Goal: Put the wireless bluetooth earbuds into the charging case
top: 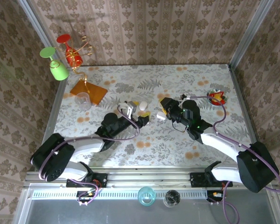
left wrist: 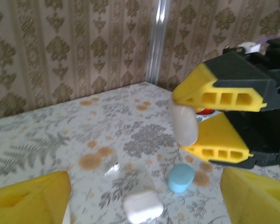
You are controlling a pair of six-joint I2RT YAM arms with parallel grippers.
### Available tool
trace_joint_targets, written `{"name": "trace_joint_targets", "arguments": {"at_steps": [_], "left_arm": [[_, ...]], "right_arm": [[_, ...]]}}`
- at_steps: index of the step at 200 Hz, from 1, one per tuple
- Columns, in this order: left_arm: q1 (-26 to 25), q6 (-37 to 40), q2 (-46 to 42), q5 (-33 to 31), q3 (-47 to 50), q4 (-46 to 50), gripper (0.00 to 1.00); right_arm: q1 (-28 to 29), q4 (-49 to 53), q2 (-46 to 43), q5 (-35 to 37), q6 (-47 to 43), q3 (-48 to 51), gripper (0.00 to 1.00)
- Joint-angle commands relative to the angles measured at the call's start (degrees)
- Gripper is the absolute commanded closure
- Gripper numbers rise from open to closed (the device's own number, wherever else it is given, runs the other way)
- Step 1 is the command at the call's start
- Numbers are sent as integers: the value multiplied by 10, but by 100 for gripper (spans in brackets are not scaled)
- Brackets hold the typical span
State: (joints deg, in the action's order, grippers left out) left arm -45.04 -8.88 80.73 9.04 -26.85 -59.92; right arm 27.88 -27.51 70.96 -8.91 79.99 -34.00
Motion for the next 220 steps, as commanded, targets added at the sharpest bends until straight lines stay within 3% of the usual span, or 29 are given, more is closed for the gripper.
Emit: {"name": "trace_joint_targets", "arguments": {"at_steps": [1,47,106,147,189,220], "left_arm": [[-4,5,37,9,-31,-64,21],[-7,-45,109,37,-82,-124,30],[-20,-54,156,48,-132,-128,38],[-20,-57,169,50,-150,-127,52],[-18,-55,166,61,-148,-126,80],[-5,-57,141,100,-129,-110,86]], "right_arm": [[-3,-51,-16,6,43,6,62],[-3,-87,-6,-21,40,1,60],[-3,-108,3,-46,48,-1,60],[-3,-109,7,-67,44,-5,60],[-4,-104,6,-68,39,-5,58],[-21,-82,-15,-70,-12,-8,42]]}}
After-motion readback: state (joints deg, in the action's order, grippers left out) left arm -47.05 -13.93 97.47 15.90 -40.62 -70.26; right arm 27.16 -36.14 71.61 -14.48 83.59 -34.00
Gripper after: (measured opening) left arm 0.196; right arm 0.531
